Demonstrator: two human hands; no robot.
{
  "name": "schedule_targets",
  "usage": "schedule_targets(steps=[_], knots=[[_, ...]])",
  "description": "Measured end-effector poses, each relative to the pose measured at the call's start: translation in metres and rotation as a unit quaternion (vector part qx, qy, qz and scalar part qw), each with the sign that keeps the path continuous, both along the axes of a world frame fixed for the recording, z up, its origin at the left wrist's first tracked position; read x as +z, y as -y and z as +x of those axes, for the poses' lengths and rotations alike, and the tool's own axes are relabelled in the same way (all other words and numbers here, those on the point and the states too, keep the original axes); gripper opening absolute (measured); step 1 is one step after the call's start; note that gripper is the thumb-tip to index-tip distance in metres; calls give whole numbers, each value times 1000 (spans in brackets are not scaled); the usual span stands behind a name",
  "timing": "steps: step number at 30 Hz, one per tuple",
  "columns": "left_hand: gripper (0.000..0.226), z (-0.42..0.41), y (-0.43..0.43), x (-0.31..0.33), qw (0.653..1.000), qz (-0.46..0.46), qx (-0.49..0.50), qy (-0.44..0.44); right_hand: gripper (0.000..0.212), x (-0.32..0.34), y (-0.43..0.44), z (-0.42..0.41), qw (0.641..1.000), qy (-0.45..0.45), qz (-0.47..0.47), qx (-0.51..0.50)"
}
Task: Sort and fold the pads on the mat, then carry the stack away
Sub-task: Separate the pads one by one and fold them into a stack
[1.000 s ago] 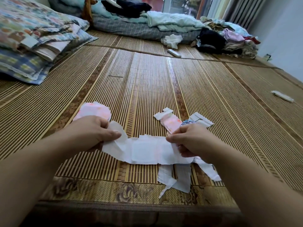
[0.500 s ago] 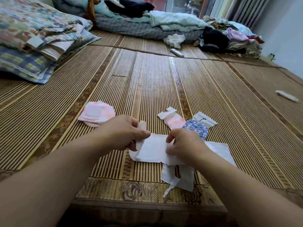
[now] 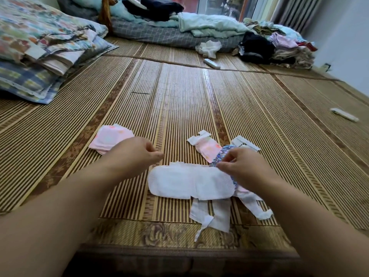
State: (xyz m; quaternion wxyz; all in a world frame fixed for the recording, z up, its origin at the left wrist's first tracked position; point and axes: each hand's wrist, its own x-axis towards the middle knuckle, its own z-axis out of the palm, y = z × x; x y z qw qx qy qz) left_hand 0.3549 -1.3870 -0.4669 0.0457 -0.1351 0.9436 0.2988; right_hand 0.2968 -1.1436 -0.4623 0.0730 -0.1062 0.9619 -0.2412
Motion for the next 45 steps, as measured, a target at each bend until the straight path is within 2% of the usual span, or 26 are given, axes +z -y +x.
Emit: schedule_targets(steps=[2,4,6,9,15,18,21,24,28,31,37,40,45], knots=[[29,3,8,-5,998,-28,4,58,19,2,-13,-4,999,3,35,-19],[30,6,8,-13,992,-47,-8,113,18,1,-21,-7,996,54,61,-26],[25,9,5,-18,992,-62,-16,111,26,-3,-23,-6,991,113,66,-28],[23,13,-3,-23,990,-103,-24,92,33,-9,-21,-3,989,133,63,-31],[19,15,-6,-24,991,-105,-27,77,19,-14,-17,-3,986,159,34,-35],[17,16,0,-21,997,-39,-20,59,18,-9,-17,-2,987,157,10,-34],[14,19,7,-12,992,123,-5,24,18,6,-19,-1,983,170,-61,-37],[9,23,1,-2,958,286,16,-2,16,24,-16,4,963,202,-179,-20],[7,25,-23,4,918,394,21,-24,15,35,9,19,917,246,-312,29],[10,26,-38,6,912,407,6,-41,17,32,33,28,919,223,-320,54],[10,24,-48,3,934,350,-13,-73,13,22,55,33,925,188,-326,57],[10,24,-46,-2,926,374,6,-53,23,21,53,30,923,191,-331,50],[35,23,-43,-10,919,392,20,-28,39,19,55,31,913,231,-333,52]])
